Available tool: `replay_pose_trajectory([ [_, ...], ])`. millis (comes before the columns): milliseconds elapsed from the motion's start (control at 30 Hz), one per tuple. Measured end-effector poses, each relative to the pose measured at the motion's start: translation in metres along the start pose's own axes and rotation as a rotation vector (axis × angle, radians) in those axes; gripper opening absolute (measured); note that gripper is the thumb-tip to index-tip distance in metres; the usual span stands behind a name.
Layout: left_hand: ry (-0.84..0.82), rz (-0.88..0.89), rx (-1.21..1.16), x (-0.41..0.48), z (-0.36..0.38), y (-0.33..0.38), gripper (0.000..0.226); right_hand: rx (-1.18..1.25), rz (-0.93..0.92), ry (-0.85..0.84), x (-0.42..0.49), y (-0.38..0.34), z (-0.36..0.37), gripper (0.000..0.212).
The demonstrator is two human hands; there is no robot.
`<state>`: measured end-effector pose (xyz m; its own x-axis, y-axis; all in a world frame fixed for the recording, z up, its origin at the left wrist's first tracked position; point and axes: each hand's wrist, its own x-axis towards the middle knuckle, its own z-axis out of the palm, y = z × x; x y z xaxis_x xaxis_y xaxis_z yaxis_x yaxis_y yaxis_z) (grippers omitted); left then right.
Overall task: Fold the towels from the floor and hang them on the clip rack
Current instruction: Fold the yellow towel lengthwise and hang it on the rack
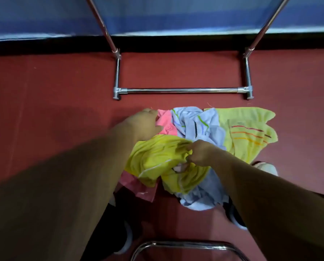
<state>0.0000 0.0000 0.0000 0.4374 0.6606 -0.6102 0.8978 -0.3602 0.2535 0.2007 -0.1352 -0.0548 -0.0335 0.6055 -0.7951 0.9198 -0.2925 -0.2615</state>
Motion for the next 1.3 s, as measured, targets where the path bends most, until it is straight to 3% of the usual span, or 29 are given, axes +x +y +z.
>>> replay_pose_trajectory([
  [100, -0.038, -0.008, -0.01, 0.012, 0.007, -0.005, 0.069, -0.09, 0.031, -0.085, 0.013, 0.002, 0.019, 0.094],
  [167, -0.071, -0.014, -0.002, 0.014, 0.009, -0.004, 0.072, -0.112, 0.084, -0.13, 0.013, -0.001, 0.027, 0.104],
  [400, -0.057, -0.016, 0.009, 0.022, 0.007, 0.0, 0.07, -0.22, 0.082, -0.147, 0.008, -0.001, 0.02, 0.053],
  [500, -0.038, -0.016, -0.001, 0.022, -0.001, 0.003, 0.07, -0.155, 0.073, -0.126, 0.005, -0.003, 0.007, 0.04],
  [733, 0.031, -0.004, -0.031, 0.002, -0.049, 0.019, 0.074, 0.18, -0.012, 0.144, -0.033, -0.021, -0.059, 0.03],
  [833, 0.092, 0.006, -0.019, -0.02, -0.082, 0.027, 0.075, 0.291, -0.025, 0.221, -0.061, -0.036, -0.095, 0.037],
  [1300, 0.471, 0.028, 0.012, -0.214, -0.267, 0.051, 0.075, 0.437, -0.209, 0.741, -0.28, -0.13, -0.268, 0.027],
])
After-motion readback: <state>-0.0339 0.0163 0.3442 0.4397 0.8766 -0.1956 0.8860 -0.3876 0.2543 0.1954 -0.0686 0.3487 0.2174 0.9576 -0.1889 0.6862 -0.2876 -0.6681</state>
